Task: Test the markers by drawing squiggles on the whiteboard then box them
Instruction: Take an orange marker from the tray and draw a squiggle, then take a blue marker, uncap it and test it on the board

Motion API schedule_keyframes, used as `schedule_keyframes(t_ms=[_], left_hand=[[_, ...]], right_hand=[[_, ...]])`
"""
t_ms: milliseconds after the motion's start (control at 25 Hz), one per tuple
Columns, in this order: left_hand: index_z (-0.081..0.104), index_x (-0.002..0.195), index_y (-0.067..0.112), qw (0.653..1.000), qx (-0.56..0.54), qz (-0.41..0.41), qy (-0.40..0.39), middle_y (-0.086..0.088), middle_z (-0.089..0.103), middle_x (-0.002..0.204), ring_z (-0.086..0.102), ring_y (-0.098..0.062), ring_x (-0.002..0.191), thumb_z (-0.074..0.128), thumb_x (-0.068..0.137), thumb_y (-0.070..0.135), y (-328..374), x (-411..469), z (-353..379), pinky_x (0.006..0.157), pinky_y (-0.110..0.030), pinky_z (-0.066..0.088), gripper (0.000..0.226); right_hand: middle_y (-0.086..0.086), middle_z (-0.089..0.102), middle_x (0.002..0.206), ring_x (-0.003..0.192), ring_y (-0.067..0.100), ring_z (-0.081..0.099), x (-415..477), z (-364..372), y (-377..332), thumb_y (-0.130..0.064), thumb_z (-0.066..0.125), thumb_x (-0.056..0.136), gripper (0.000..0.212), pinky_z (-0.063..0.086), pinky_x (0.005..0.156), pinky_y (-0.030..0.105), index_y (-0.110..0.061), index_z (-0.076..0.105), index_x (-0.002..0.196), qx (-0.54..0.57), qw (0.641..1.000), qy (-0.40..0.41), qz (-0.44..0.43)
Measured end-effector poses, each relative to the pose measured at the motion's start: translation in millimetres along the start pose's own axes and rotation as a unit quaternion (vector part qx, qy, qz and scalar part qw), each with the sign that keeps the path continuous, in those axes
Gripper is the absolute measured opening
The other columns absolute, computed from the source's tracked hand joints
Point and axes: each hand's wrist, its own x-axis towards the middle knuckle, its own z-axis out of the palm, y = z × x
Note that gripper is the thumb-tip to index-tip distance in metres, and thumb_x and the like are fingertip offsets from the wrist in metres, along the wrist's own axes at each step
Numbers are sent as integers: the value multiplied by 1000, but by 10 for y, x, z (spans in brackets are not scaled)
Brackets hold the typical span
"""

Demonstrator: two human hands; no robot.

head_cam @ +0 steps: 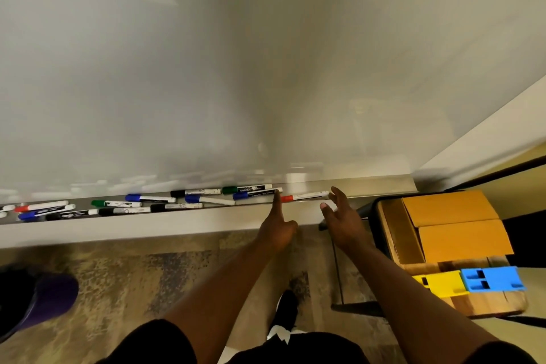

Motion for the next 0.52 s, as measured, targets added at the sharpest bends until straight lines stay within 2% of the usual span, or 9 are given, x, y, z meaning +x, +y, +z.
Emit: schedule_keyframes(t_ms=[80,120,200,320,440,520], left_hand=[[-11,153,42,1000,-15,6,4,-9,32,156,66,-24,94,60,95,16,2,-1,31,73,-30,59,95],[-9,154,40,999,-30,10,8,-7,29,158,63,-29,108,58,97,22,-8,11,41,84,-34,56,90],[-4,155,38,997,-78,6,19,-6,22,161,46,-34,133,48,101,38,-27,48,39,98,-37,43,75],[0,156,35,993,-115,-24,31,-11,29,158,42,-34,135,32,101,53,-35,112,10,95,-34,37,66],[1,156,32,992,-122,-24,34,-11,23,161,32,-36,141,24,101,55,-14,102,6,108,-42,32,64],[1,156,31,993,-108,-16,32,-10,20,162,29,-36,143,21,102,52,3,83,9,111,-44,29,61]], right_hand=[[1,41,155,121,26,59,-8,-5,45,-49,44,101,61,46,100,44,-31,22,155,18,1000,-16,5],[1,40,156,122,26,59,-12,-6,64,-53,41,100,62,46,102,46,-33,22,155,42,999,-23,9],[1,38,157,121,23,60,-8,-14,91,-61,37,97,64,47,103,49,-37,21,155,100,994,-29,19],[1,37,158,127,24,56,20,-21,138,-65,34,97,66,43,105,49,-39,20,155,122,991,-35,33],[0,36,159,134,27,49,27,-15,185,-72,33,94,68,41,108,53,-43,19,154,111,993,-33,28],[-2,35,159,137,28,46,25,-16,186,-77,32,90,73,40,110,54,-44,19,154,106,993,-35,25]])
